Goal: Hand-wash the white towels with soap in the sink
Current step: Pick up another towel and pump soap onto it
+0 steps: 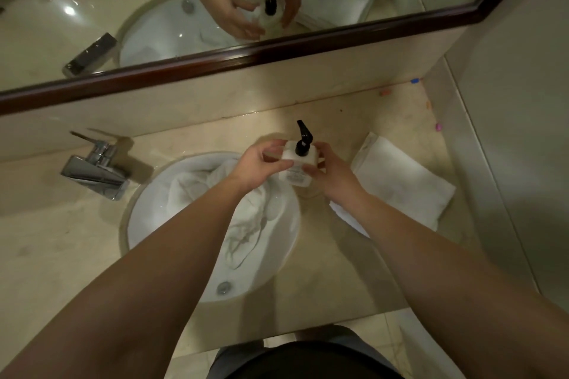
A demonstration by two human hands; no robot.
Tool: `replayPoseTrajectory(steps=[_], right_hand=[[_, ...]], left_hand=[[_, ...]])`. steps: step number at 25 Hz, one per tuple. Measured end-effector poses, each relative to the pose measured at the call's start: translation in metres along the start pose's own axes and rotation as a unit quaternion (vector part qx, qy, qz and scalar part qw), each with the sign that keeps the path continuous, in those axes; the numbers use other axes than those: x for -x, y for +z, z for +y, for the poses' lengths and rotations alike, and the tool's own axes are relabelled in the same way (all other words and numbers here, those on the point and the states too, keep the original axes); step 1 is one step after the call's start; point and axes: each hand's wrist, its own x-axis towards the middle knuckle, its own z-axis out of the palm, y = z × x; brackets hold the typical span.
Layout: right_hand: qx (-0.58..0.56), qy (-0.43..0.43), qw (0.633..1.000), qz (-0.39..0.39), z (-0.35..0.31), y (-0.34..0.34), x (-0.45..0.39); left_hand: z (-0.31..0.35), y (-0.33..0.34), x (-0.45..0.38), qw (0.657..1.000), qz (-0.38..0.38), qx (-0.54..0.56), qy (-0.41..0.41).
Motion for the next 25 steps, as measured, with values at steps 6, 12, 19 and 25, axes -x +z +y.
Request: replayPoseTrajectory(steps=[6,12,19,25], right_hand=[[0.029,0.007,0.997,-0.065,-0.01,0.024,0.033],[-0.012,-0.043,0.997,-0.069,-0.034,0.08,0.074],[0.061,-0.152,0.982,-0.093,-0.074,0.143,0.106],[0.126,-0.174,0.974,-0.072,-0.096,0.178,0.121]], left_hand=[[-0.011,-0.015,0.057,0.997,-0.007,0.066,-0.026],[-0.035,-0.052,0.12,0.994,0.014,0.101,-0.045],[-0.084,-0.098,0.179,0.987,0.004,0.146,-0.071],[-0.113,-0.129,0.194,0.977,-0.015,0.198,-0.083]])
